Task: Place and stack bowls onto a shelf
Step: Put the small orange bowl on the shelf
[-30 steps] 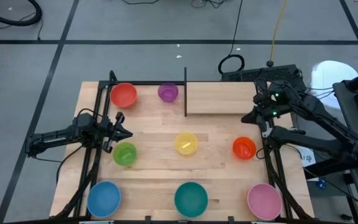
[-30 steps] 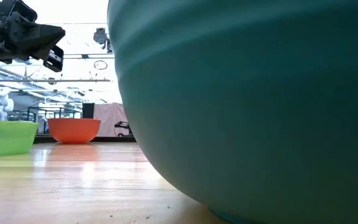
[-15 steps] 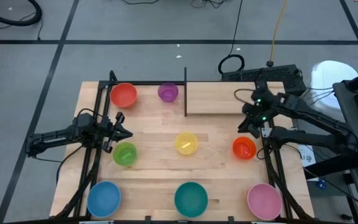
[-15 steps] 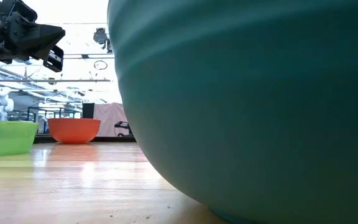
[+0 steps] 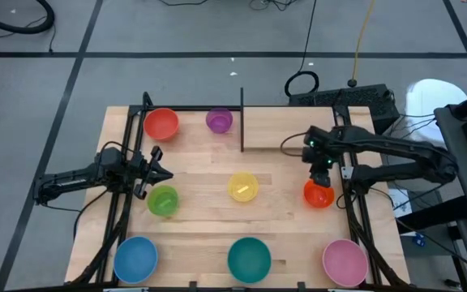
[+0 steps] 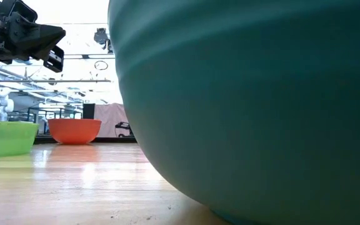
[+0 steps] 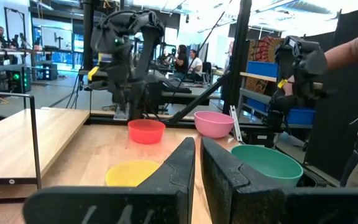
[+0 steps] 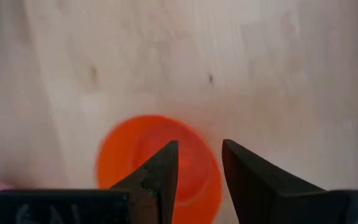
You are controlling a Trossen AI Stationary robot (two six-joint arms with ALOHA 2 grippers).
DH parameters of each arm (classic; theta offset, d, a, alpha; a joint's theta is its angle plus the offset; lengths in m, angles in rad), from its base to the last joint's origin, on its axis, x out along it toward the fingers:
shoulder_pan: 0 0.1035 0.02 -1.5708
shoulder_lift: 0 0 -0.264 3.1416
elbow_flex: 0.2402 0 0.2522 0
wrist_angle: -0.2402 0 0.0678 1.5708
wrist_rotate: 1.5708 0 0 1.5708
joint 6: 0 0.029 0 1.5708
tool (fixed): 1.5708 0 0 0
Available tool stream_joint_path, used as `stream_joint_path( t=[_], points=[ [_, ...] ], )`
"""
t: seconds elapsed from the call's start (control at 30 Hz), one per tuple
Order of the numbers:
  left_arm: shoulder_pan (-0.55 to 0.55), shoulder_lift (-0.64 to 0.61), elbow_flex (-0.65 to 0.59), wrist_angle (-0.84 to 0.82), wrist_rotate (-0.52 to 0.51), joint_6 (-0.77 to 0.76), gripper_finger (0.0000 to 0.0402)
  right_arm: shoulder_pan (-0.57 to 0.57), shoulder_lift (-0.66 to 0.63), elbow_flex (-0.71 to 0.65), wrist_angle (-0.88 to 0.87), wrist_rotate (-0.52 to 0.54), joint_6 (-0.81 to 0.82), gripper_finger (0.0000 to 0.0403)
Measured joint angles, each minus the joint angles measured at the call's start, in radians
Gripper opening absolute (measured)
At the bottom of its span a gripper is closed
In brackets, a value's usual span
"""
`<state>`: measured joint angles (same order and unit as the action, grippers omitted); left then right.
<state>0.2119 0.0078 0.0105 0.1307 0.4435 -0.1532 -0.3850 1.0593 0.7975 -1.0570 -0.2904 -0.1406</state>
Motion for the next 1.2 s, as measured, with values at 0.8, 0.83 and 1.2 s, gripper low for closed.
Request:
stream_joint_path(
  t=[0.8,0.83,1.2],
  points=[
    [0.000,0.000,0.000,-0.008,0.000,0.000,0.0031,0.066,0.223,0.000,-0.034,0.081,-0.108,0.0116],
    [0.000,0.000,0.000,-0.008,0.000,0.000,0.0031,0.066,0.233,0.000,-0.031,0.082,-0.112,0.0116],
    [0.000,0.000,0.000,-0.008,0.000,-0.013,0.0031,0.066,0.322,-0.050,0.058,0.082,-0.099,0.0116]
  ],
)
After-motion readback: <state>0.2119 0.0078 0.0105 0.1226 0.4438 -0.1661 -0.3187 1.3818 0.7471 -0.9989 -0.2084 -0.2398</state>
